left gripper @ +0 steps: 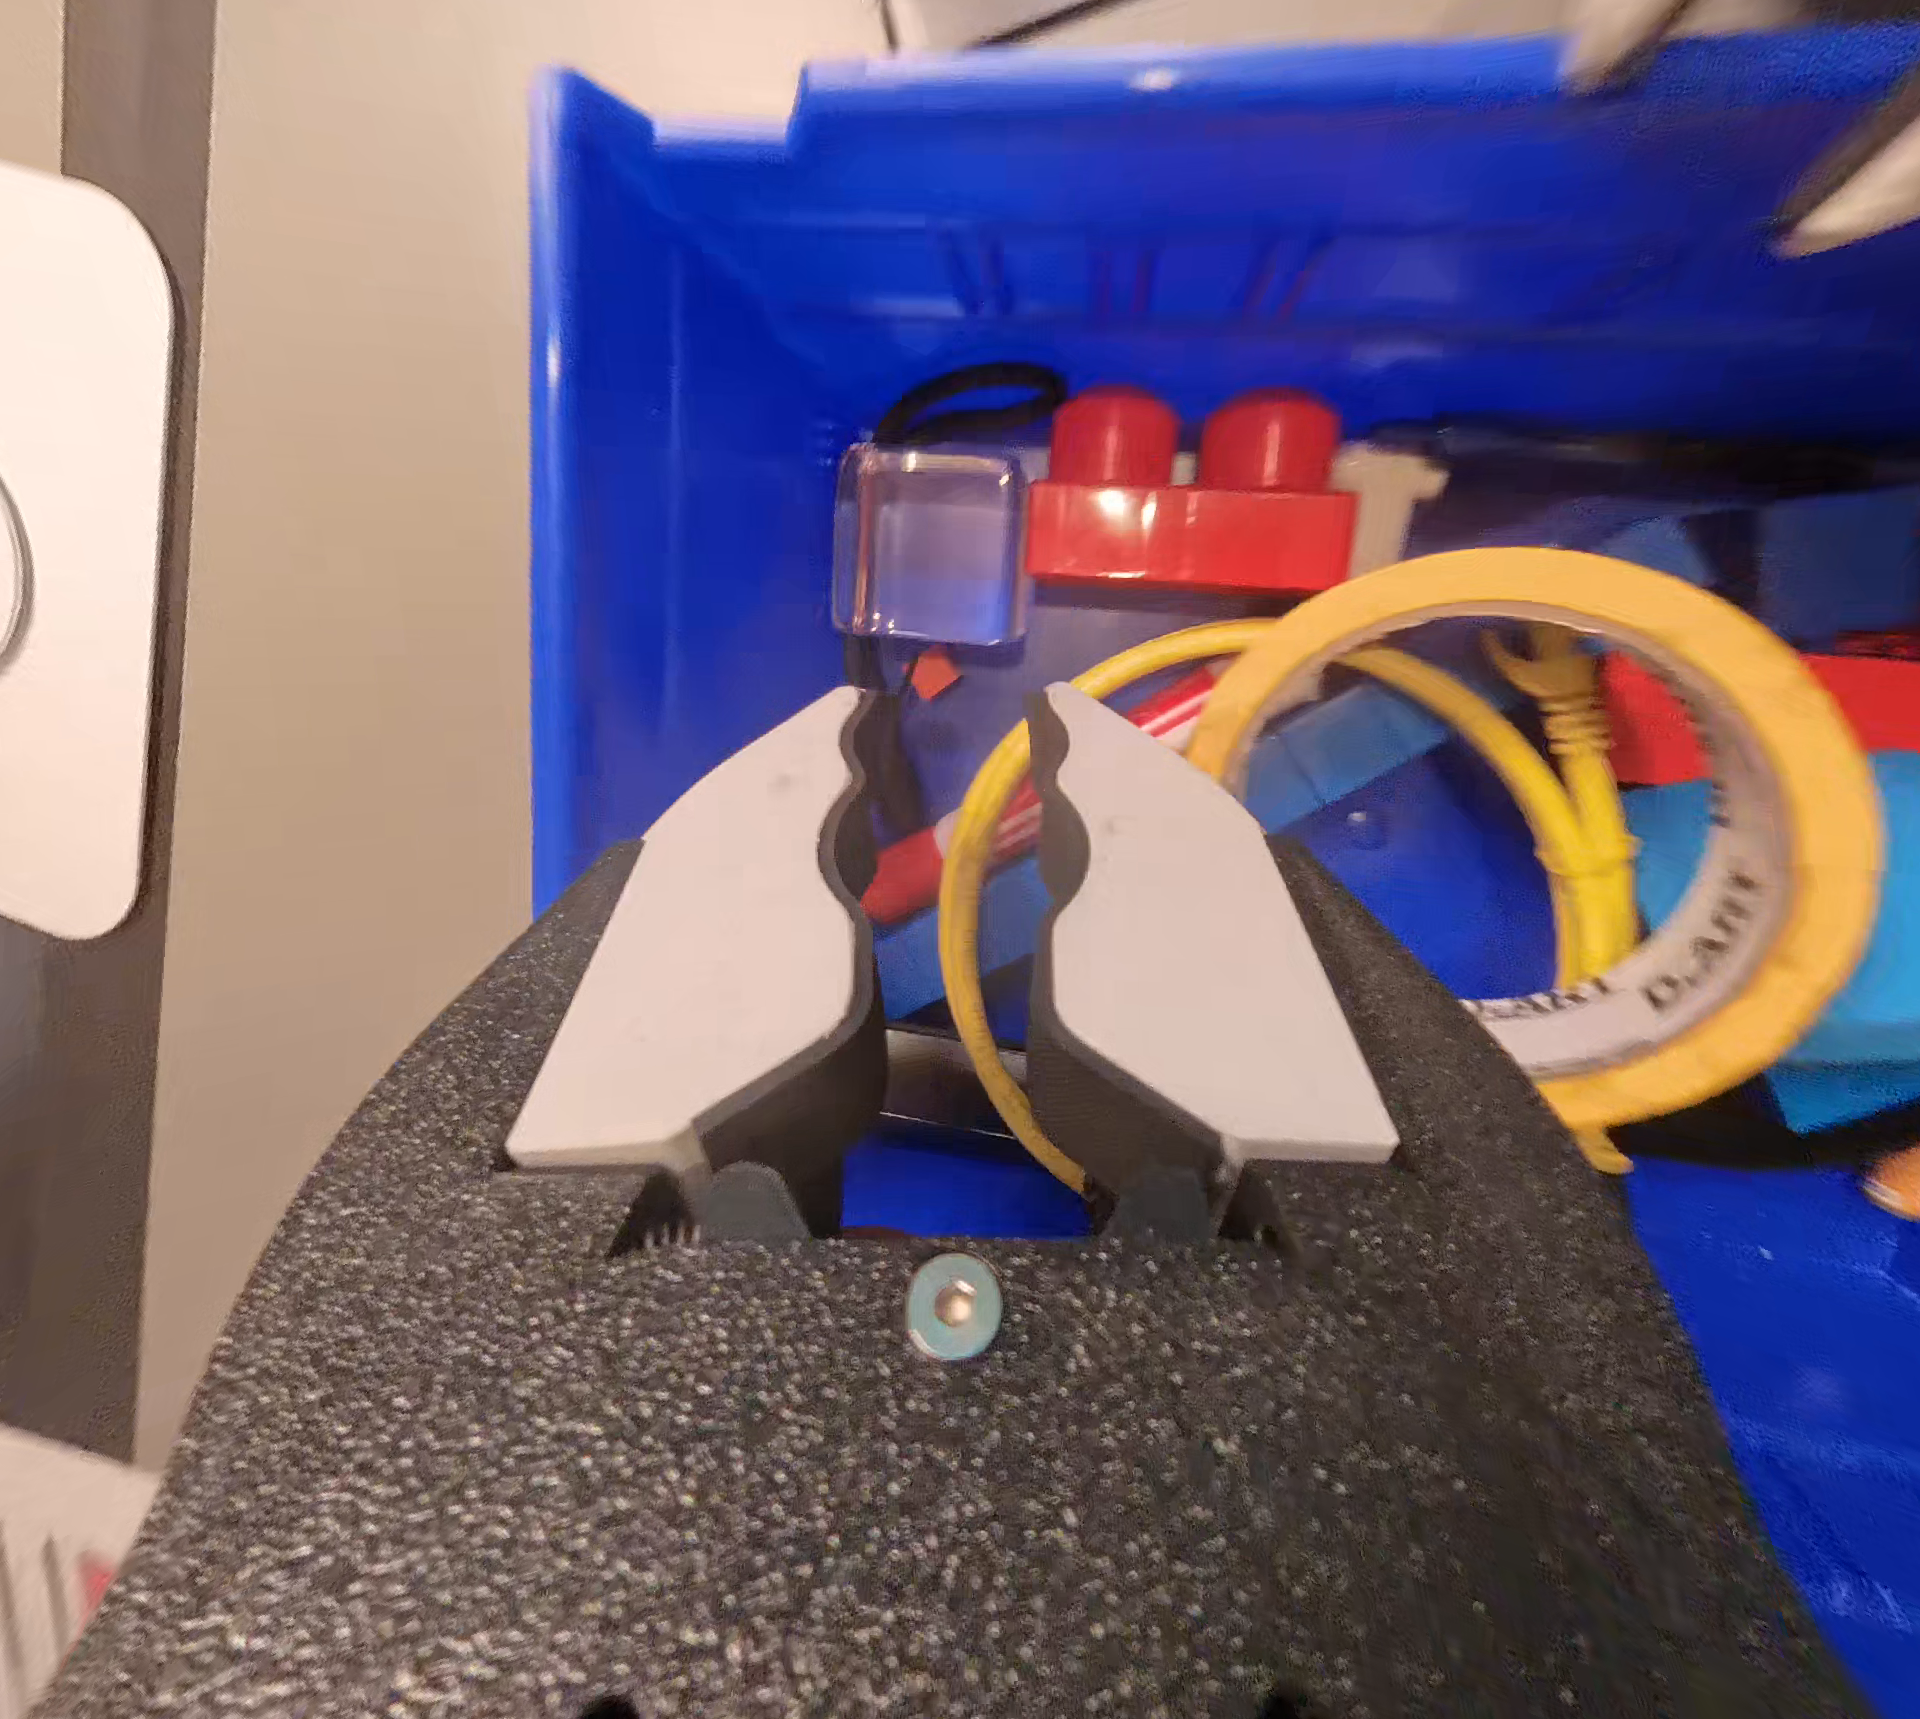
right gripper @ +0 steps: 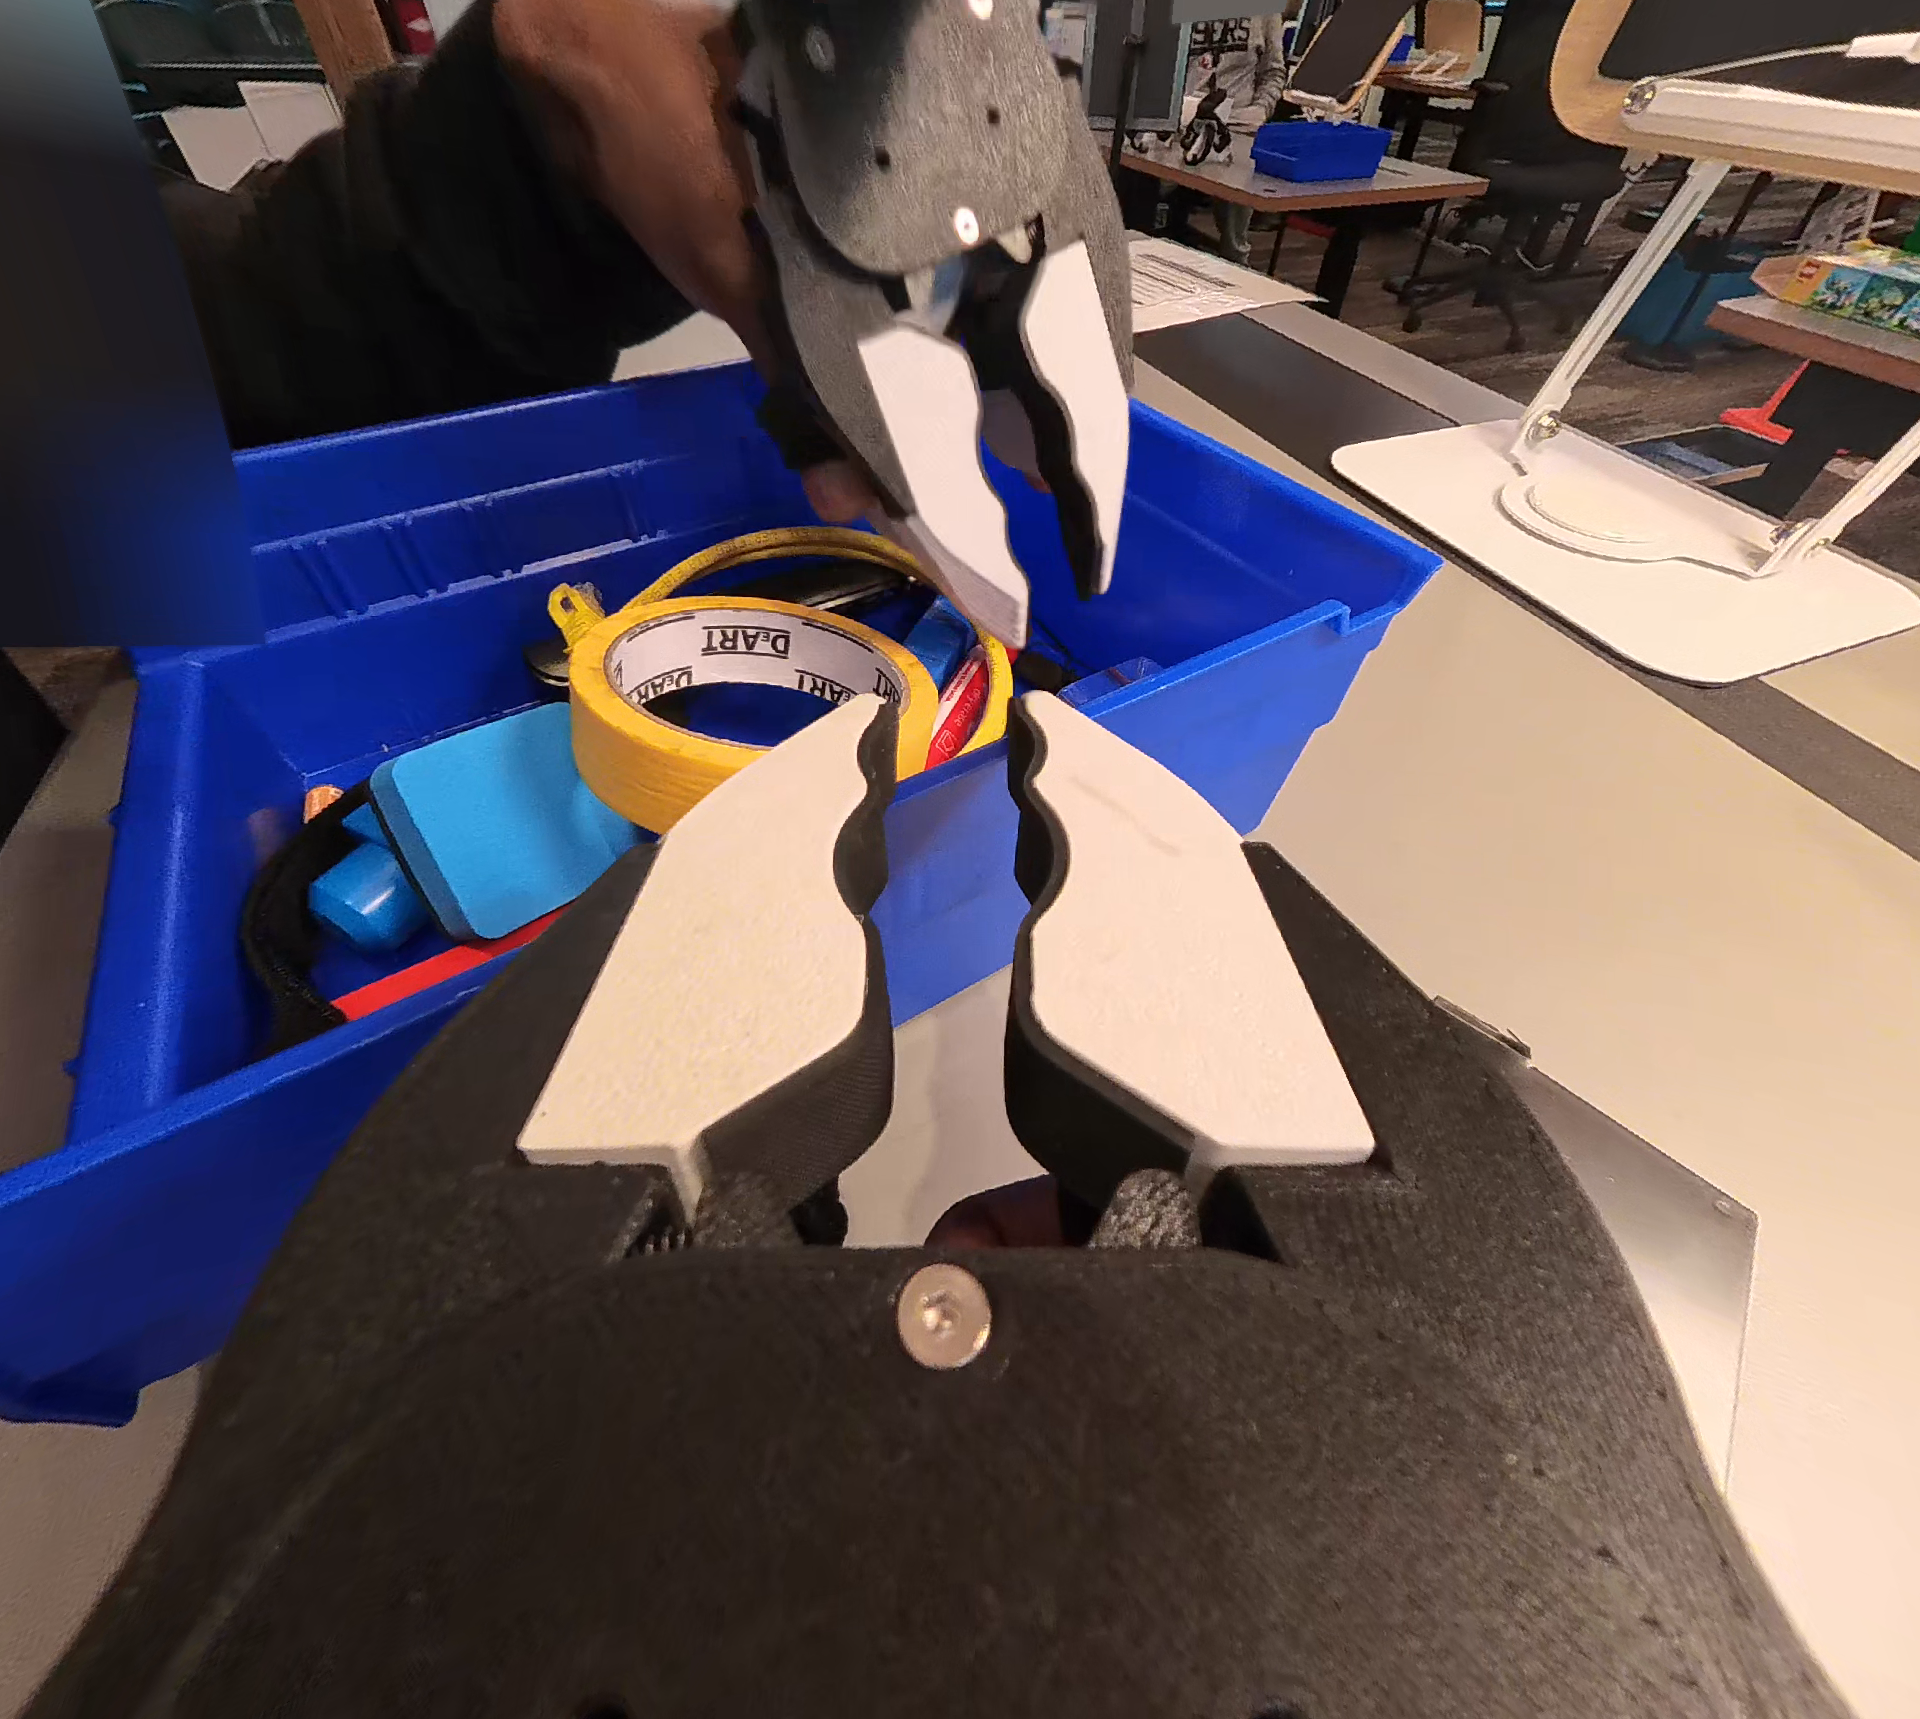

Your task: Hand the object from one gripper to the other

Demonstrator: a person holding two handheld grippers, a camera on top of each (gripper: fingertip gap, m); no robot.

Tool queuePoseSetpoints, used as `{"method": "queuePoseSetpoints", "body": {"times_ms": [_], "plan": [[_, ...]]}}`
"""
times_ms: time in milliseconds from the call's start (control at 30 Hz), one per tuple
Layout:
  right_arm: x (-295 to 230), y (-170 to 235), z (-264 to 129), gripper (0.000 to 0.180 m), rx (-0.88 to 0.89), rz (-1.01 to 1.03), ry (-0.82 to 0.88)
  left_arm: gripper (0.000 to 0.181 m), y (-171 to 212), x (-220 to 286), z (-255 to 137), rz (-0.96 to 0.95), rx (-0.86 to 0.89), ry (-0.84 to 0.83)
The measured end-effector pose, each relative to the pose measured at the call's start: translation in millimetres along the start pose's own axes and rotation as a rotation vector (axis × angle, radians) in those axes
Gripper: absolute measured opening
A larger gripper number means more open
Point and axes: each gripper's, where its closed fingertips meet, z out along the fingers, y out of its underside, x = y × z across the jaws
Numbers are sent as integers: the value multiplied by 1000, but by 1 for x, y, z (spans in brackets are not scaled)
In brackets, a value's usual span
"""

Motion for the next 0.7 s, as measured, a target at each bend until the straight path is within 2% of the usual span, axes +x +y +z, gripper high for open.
{"method": "queuePoseSetpoints", "body": {"times_ms": [33, 233, 367, 700], "plan": [[0, 0, 0, 19, 0, 0, 0, 28, 5, -2, 7, 4, -43, -23], [-3, 0, 1, 16, 9, 7, -16, 27, 22, -14, 35, 30, -229, -108], [-6, 0, 0, 16, 19, 23, -47, 24, 21, -8, 44, 13, -236, -28], [-12, 1, 0, 18, 21, 18, -68, 12, 24, -2, 53, 6, -238, 30]]}}
